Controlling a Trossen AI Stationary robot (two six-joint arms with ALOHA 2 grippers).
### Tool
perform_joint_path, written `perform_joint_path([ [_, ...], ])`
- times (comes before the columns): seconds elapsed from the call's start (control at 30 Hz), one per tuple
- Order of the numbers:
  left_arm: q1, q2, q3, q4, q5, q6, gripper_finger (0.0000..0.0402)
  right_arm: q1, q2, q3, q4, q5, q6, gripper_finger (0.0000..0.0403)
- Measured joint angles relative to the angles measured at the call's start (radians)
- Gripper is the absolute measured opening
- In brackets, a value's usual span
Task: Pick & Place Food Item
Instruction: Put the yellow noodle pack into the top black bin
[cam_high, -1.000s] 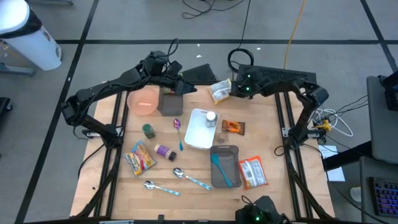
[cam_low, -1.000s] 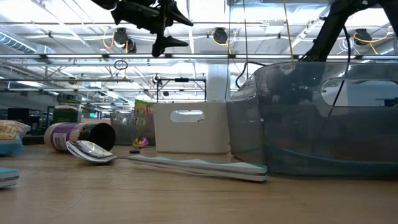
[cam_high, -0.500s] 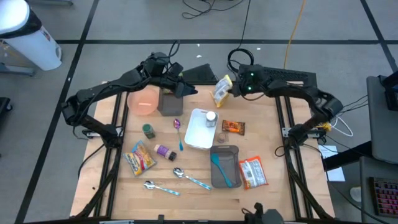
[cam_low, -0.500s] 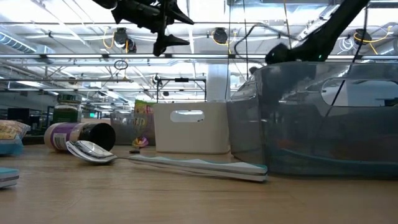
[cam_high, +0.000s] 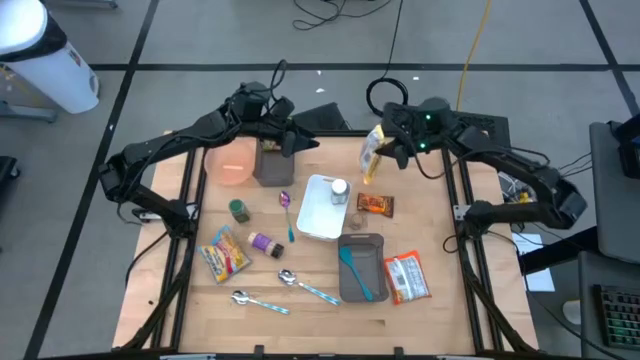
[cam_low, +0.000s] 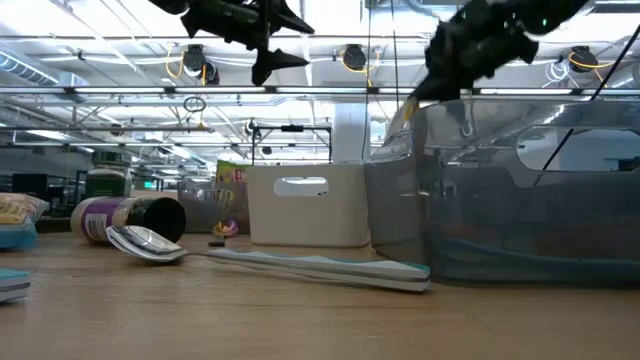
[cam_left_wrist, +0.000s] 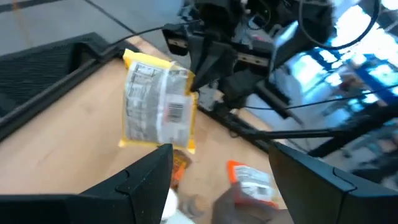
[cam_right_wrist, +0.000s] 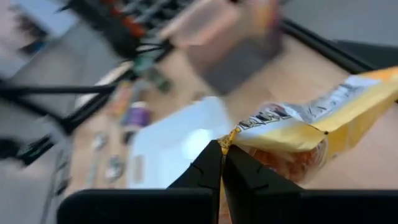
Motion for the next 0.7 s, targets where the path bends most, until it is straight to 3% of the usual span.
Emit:
perform_joint_path([
  [0.27, -0.004, 0.085, 0.0, 0.175, 0.201, -0.144, 0.0271, 0.173, -0.013, 0.201, -0.02, -0.123, 0.001, 0.0],
  [0.5, -0.004, 0.154, 0.0, 0.364, 0.247, -0.204, 0.0271, 0.3, -0.006, 0.279, -0.011, -0.126, 0.025, 0.0],
  [0.7, -0.016, 0.171, 0.003, 0.448, 0.247, -0.239, 0.0271, 0.339, 0.004, 0.28, 0.019, -0.126, 0.046, 0.0],
])
